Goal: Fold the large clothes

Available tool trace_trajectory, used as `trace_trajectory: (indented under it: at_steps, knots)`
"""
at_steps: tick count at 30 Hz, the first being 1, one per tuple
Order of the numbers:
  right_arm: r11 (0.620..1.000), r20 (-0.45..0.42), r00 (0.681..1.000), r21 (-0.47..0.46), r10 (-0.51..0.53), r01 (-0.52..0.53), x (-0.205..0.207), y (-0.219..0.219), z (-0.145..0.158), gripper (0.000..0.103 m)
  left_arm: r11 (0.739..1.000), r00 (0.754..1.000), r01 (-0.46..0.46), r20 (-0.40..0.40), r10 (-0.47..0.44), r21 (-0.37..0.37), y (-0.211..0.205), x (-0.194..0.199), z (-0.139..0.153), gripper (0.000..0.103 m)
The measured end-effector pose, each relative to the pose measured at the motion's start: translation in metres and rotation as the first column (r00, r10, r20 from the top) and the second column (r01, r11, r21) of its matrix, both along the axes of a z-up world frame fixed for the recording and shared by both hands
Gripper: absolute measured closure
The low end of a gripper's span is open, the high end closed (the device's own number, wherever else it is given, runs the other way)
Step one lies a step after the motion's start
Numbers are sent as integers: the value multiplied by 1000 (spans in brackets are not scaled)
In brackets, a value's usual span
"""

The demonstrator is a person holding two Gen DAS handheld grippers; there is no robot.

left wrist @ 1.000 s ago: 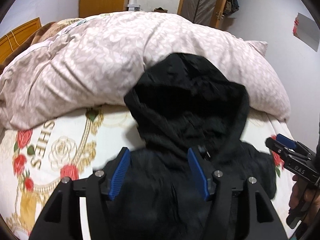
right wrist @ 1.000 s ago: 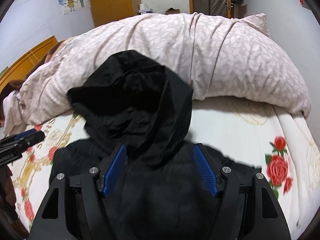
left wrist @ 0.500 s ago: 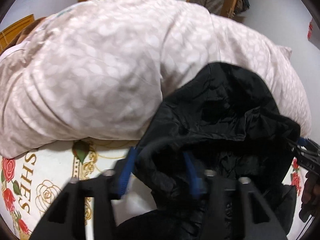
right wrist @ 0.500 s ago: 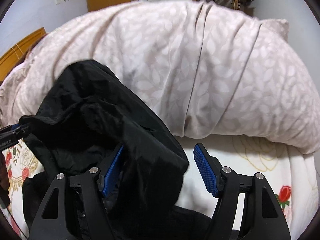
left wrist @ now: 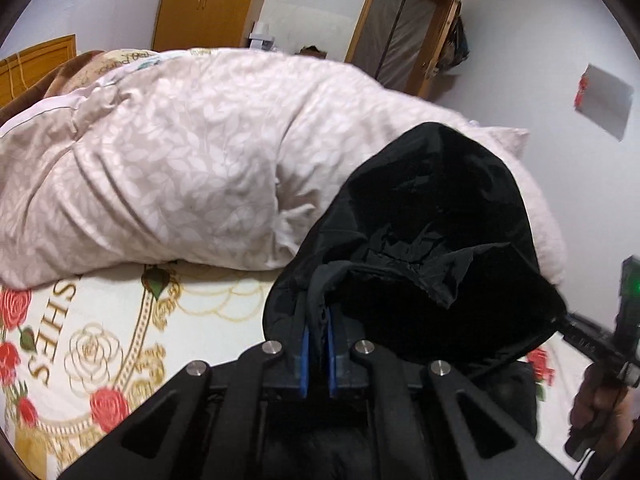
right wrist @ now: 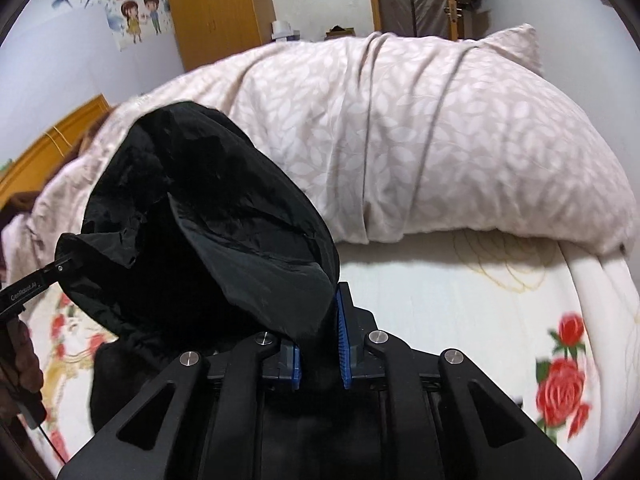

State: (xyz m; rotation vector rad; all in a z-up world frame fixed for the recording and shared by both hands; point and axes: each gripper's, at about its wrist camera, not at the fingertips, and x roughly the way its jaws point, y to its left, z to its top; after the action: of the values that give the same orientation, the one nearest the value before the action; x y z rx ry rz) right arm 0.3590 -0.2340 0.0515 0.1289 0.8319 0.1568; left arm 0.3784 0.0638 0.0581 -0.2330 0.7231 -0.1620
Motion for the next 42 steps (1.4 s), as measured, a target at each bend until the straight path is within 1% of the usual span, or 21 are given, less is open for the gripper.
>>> trace_trajectory:
  at_steps: [2, 4, 8, 11, 14, 16, 18, 20, 22, 23, 26, 29, 31, 32, 33, 34, 36, 37, 38, 40, 42]
  knots:
    - [999, -11, 1000, 31, -9, 9, -26, -3, 1, 89, 1000, 1000, 7, 3, -7, -22, 0, -24, 5, 96]
    - [998, -30, 999, 64, -18, 20, -53, -9, -2, 89, 1000, 1000, 6, 4, -6, -20, -2, -46, 6, 96]
    - [993, -94, 995, 107, -32, 42, -96, -17, -21, 89, 1000, 1000, 5, -27, -6, -30, -2, -97, -6, 96]
    - [993, -145, 989, 110, -33, 49, -119, -17, -40, 89, 1000, 998, 3, -70, -5, -26, 0, -123, -25, 96]
    - [991, -192, 981, 118, -39, 63, -136, -16, -63, 89, 1000, 991, -16, -131, 16, 0, 3, -143, -54, 96]
    - [990, -219, 975, 121, -40, 68, -140, -15, -76, 89, 999, 985, -31, -169, 34, 21, 4, -150, -72, 96]
    - [990, -235, 971, 122, -40, 70, -145, -15, -84, 89, 999, 975, -45, -216, 49, 24, 7, -154, -90, 95]
    - [989, -247, 968, 129, -40, 74, -147, -16, -84, 86, 998, 967, -57, -247, 63, 34, 8, -158, -100, 92]
    - [985, -254, 966, 143, -53, 92, -152, -21, -78, 76, 998, 965, -56, -257, 61, 26, 9, -167, -102, 87]
    - [984, -261, 964, 151, -54, 96, -157, -23, -77, 74, 998, 965, -58, -255, 61, 21, 10, -174, -100, 83]
    - [983, -267, 962, 151, -58, 102, -175, -31, -70, 74, 999, 968, -47, -245, 48, 13, 12, -193, -93, 79]
    - [986, -236, 969, 130, -69, 102, -187, -33, -56, 73, 999, 976, -48, -212, 49, 11, 15, -208, -78, 76]
    - [986, -203, 976, 128, -75, 103, -187, -32, -47, 73, 999, 983, -51, -178, 50, -1, 13, -207, -64, 73]
    - [984, -184, 980, 146, -75, 102, -181, -30, -43, 73, 999, 986, -46, -159, 43, -15, 10, -202, -57, 69]
    - [982, -177, 982, 162, -70, 99, -176, -29, -41, 69, 999, 989, -36, -142, 32, -27, 5, -194, -51, 67]
    - [979, -170, 984, 185, -59, 90, -168, -25, -41, 62, 999, 992, -27, -128, 22, -33, 0, -188, -47, 63]
    - [973, -168, 985, 217, -47, 83, -152, -17, -48, 58, 999, 993, 5, -122, -12, -52, -14, -167, -47, 62]
    - [970, -178, 983, 230, -42, 83, -147, -14, -54, 58, 998, 992, 23, -126, -30, -54, -20, -159, -51, 62]
    - [965, -211, 977, 247, -34, 87, -139, -10, -67, 58, 998, 989, 38, -138, -44, -48, -26, -150, -58, 62]
    - [959, -272, 962, 268, -17, 93, -131, -2, -93, 58, 998, 981, 56, -186, -58, -18, -34, -138, -80, 62]
    - [961, -309, 951, 263, 1, 84, -133, 8, -116, 58, 998, 973, 62, -226, -54, 28, -34, -135, -106, 62]
